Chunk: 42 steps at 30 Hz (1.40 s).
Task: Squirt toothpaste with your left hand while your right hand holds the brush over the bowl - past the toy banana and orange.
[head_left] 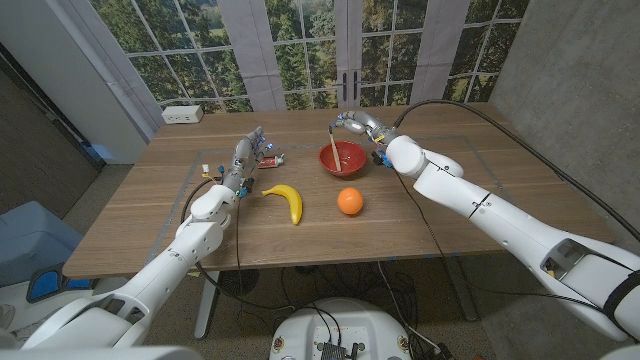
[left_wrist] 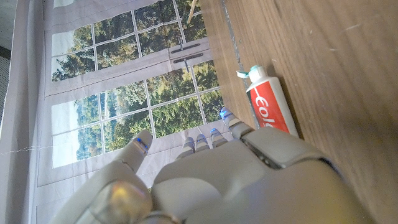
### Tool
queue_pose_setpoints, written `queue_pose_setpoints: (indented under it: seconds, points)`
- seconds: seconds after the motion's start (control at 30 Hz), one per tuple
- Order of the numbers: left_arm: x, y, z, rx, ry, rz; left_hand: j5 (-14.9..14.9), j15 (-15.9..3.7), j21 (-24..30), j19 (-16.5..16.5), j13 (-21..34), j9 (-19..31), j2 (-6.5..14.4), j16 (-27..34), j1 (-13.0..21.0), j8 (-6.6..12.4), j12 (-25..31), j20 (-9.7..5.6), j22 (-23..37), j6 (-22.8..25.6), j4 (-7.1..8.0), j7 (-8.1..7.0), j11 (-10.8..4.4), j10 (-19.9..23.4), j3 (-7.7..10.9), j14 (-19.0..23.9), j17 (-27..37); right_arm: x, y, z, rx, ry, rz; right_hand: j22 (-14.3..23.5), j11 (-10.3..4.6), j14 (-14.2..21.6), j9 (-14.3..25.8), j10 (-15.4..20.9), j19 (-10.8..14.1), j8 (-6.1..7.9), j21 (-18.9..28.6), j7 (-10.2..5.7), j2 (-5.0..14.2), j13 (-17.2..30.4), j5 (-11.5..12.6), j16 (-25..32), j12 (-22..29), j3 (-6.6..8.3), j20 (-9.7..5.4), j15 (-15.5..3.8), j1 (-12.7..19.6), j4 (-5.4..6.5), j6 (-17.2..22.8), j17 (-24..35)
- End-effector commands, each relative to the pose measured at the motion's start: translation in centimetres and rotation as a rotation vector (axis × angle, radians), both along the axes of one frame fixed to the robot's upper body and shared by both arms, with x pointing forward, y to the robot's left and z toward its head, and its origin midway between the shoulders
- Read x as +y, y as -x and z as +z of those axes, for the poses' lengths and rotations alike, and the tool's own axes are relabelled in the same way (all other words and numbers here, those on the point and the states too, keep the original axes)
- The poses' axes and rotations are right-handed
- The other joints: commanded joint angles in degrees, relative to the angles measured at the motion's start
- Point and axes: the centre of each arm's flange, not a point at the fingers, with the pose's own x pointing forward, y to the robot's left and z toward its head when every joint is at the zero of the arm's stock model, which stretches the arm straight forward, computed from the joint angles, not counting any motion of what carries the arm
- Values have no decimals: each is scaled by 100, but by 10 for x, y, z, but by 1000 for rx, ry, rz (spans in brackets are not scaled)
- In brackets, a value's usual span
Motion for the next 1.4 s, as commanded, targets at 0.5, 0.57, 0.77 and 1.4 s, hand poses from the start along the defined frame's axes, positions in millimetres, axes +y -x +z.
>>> queue_pose_setpoints:
  seconds: [0.5, 0.57, 0.77, 1.4]
  points:
    - [0, 1, 1, -3, -2, 0, -7, -95, -35, 33, 24, 28, 392, 21, -38, 3, 11, -114, 19, 37, -41, -2, 1, 4, 17, 23, 20, 25, 0, -9, -47, 121, -193, 102, -103, 828, 32, 519, 682, 153, 243, -89, -104, 125, 72, 601, 200, -55, 100, -272, 595, -96, 369, 360]
    - [0, 1, 1, -4, 0, 0, -7, -94, -38, 33, 24, 28, 392, 21, -39, 2, 11, -114, 20, 37, -42, -3, 1, 5, 17, 25, 20, 27, 0, -10, -43, 131, -205, 106, -87, 869, 34, 570, 701, 175, 254, -95, -122, 137, 69, 643, 219, -73, 106, -262, 620, -94, 439, 394]
    - [0, 1, 1, -3, 0, -2, -7, -93, -41, 37, 23, 28, 392, 21, -40, 4, 10, -109, 20, 43, -42, 3, -2, 4, 17, 26, 20, 33, -2, -11, -38, 168, -240, 119, -98, 990, 39, 709, 786, 210, 298, -108, -158, 173, 64, 765, 275, -117, 120, -280, 699, -95, 569, 494]
    - [2, 0, 0, -1, -1, -5, -8, -70, -57, 40, 23, 29, 395, 23, -43, 6, 14, -101, 20, 60, -44, 13, 3, 21, 17, 38, 20, 52, -7, -17, -96, 241, -348, 126, -181, 1173, 52, 1108, 961, 343, 391, -212, -472, 274, 4, 1037, 428, -238, 172, -378, 1240, -156, 1049, 742]
